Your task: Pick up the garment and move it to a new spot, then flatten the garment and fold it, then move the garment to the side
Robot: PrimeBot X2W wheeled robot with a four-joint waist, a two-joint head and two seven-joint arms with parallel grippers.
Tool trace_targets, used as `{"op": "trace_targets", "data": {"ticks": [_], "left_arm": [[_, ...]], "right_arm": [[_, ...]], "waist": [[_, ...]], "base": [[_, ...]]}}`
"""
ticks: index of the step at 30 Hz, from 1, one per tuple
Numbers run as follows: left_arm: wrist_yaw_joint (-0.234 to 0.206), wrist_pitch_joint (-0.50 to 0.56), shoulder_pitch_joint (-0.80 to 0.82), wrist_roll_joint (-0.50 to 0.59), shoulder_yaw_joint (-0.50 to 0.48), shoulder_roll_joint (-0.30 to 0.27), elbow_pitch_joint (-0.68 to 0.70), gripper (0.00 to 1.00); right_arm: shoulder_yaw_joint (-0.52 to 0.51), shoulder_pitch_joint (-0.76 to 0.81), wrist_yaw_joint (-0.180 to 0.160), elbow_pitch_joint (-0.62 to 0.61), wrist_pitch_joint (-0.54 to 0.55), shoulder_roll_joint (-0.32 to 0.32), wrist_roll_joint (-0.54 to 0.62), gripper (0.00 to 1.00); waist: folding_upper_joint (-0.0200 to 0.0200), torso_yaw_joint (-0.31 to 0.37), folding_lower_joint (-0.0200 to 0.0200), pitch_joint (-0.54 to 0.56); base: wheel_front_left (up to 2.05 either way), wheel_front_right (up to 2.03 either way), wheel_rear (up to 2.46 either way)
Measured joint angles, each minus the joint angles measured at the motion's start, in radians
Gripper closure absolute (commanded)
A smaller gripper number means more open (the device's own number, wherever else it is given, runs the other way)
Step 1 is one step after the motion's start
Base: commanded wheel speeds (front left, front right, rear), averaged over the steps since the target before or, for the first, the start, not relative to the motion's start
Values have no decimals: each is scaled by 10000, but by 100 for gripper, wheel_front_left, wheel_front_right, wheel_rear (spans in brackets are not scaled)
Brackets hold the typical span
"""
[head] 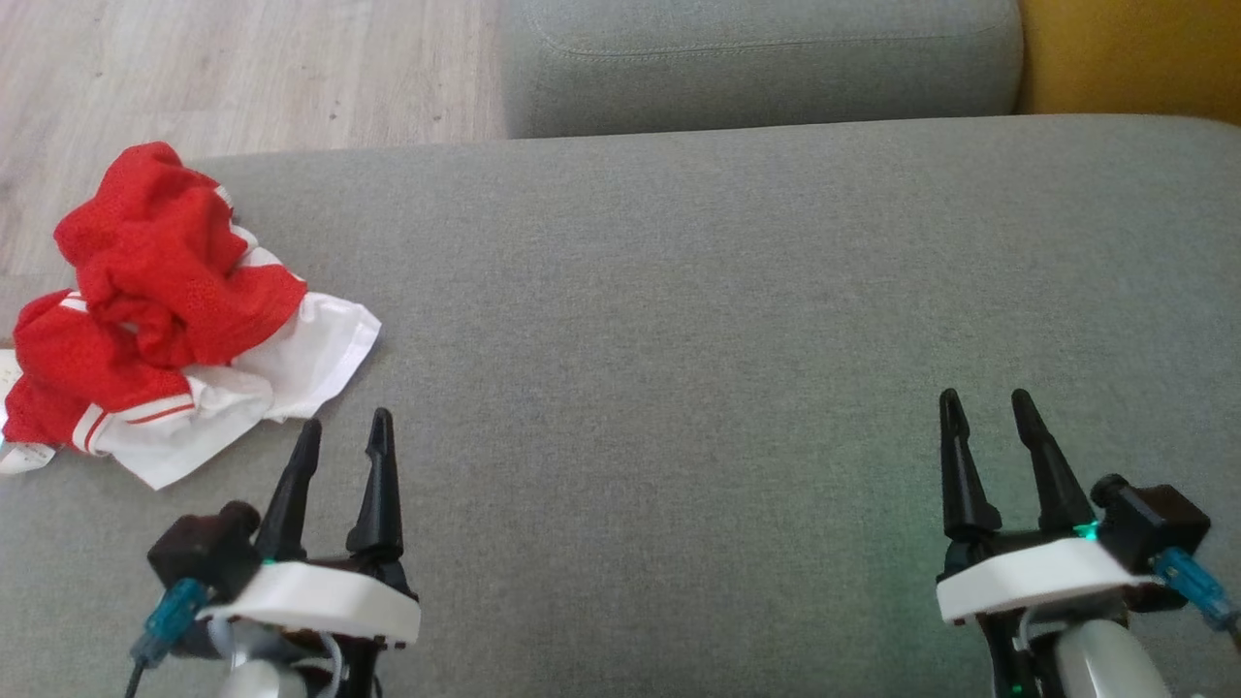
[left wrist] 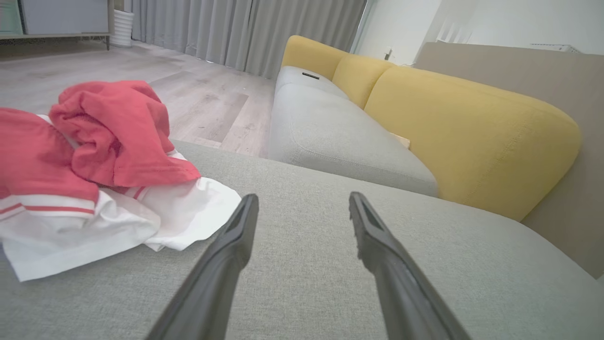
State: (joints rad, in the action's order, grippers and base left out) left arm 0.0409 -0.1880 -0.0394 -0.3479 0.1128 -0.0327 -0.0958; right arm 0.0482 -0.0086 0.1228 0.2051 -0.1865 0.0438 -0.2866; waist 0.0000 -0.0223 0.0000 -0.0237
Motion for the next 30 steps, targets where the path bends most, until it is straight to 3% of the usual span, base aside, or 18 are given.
{"op": "trace_targets", "data": {"ticks": [21, 30], "left_arm": [[123, -616, -2, 2784, 372, -67, 305, 0], [123, -617, -2, 2817, 360, -81, 268, 0]], "right_arm": [[-38, -10, 2, -203, -635, 2, 2380, 0], [-50, -10, 2, -203, -642, 2, 2347, 0]], "waist": [[0, 105, 0, 10], [0, 117, 0, -33]], "base": [[0, 0, 0], [0, 0, 0]]}}
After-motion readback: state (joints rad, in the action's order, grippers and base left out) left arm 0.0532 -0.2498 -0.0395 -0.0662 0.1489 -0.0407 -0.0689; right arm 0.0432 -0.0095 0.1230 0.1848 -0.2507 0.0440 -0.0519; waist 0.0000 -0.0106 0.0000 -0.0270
